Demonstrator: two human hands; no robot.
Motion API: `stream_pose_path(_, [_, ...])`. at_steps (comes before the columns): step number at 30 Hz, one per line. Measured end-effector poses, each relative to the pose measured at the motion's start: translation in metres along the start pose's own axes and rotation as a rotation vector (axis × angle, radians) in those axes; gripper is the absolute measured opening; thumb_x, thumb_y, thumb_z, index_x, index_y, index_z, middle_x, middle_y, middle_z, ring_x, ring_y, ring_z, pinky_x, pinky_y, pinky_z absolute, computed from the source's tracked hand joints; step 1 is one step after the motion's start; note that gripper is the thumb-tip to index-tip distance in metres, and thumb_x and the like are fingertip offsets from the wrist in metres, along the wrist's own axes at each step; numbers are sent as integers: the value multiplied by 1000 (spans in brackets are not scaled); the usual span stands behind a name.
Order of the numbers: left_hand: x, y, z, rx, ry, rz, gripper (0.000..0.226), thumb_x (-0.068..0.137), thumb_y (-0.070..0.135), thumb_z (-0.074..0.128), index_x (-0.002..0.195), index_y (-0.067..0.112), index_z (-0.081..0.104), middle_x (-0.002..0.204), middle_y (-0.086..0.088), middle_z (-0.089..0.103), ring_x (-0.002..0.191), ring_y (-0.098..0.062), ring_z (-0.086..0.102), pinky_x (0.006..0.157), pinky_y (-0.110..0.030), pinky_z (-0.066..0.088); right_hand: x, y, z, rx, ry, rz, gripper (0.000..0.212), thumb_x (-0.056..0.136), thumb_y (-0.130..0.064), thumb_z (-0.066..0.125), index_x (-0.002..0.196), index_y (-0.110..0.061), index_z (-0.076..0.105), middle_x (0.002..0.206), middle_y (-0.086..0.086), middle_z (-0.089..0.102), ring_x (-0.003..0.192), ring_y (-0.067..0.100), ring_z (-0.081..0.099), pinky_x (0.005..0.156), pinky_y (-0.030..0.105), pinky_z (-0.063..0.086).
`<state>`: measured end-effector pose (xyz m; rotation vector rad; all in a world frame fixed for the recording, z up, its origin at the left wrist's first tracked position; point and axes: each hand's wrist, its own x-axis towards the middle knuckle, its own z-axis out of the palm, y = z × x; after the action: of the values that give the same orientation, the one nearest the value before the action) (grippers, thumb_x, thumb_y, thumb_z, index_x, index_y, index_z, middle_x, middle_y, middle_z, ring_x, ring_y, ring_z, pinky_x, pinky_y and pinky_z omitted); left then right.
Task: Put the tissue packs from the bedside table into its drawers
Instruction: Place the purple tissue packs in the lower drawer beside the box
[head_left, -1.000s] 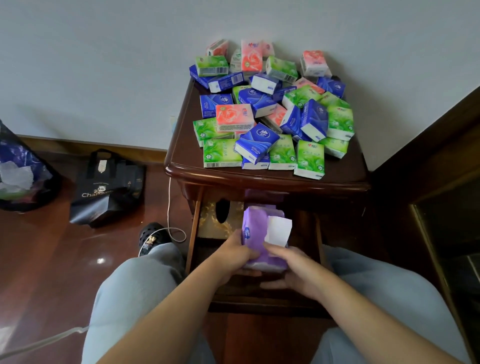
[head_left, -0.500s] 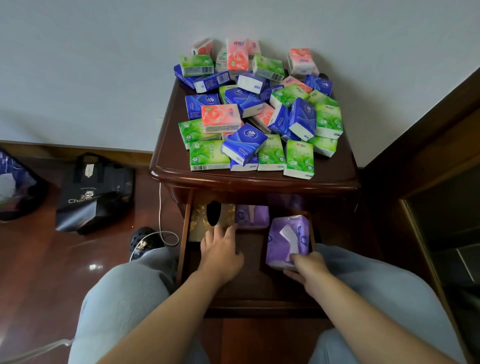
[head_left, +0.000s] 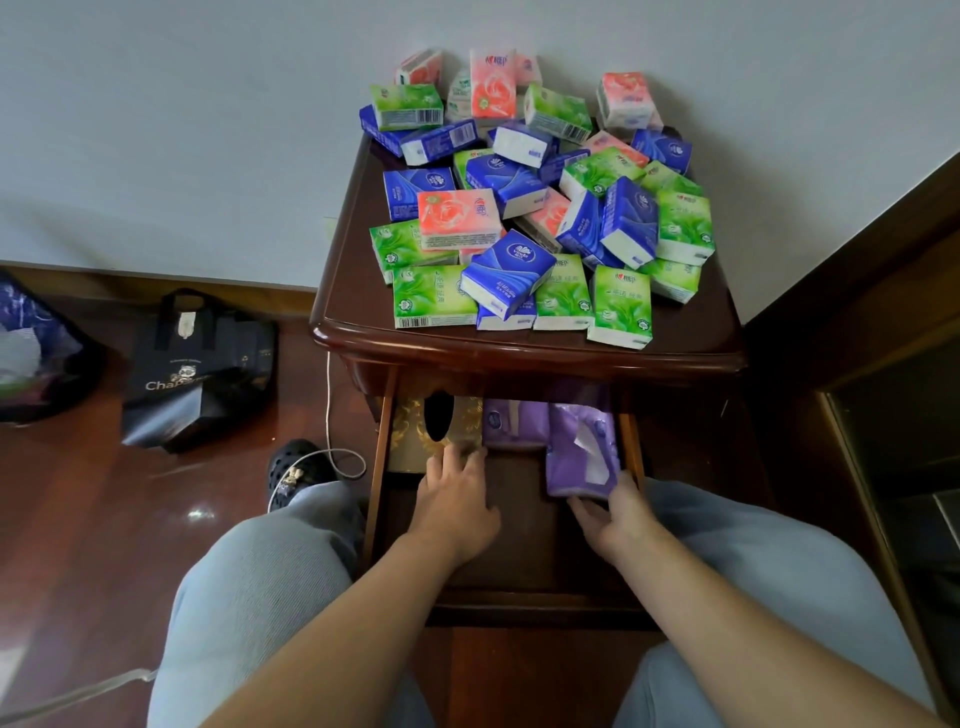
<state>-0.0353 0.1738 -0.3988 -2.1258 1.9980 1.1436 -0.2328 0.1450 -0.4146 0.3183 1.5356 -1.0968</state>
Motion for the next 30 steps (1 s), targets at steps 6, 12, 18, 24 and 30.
stream_pose_path(6, [-2,0,-1,31,7,19,85,93,33,65,163,23,17,166,-5,15,154,-33,13,125,-46,27,4,2,7,-25,-111,-2,46,109,-21,51,154,-13,43,160,17,44,150,34,41,125,47,32])
stream_pose_path(12, [-1,1,1,69,11,32,85,94,35,63,164,20,16,165,-6,15,152,-32,15,125,-44,26,22,1,15,-112,-205,35,27,103,0,38,110,-9,62,141,13,57,146,29,45,123,49,29])
stream_pose_path(18, [0,-2,5,99,29,42,87,93,36,64,163,20,16,165,-6,14,152,-32,14,124,-44,25,36,4,24,-141,-276,-12,34,96,5,35,99,-16,61,120,8,64,127,27,53,108,53,37])
stream_pose_path(24, [-12,-3,-2,26,66,51,77,95,34,62,161,23,24,164,-4,23,151,-28,21,123,-44,28,16,3,12,-273,-277,-56,22,99,-7,49,107,-19,65,122,8,66,117,28,59,101,51,44])
stream_pose_path(30, [-45,14,-48,10,452,240,18,98,42,61,109,28,61,112,5,56,109,-21,56,91,-41,49,-55,-12,-1,-739,-361,-261,18,101,-35,65,111,-23,73,106,1,80,96,23,75,74,36,57])
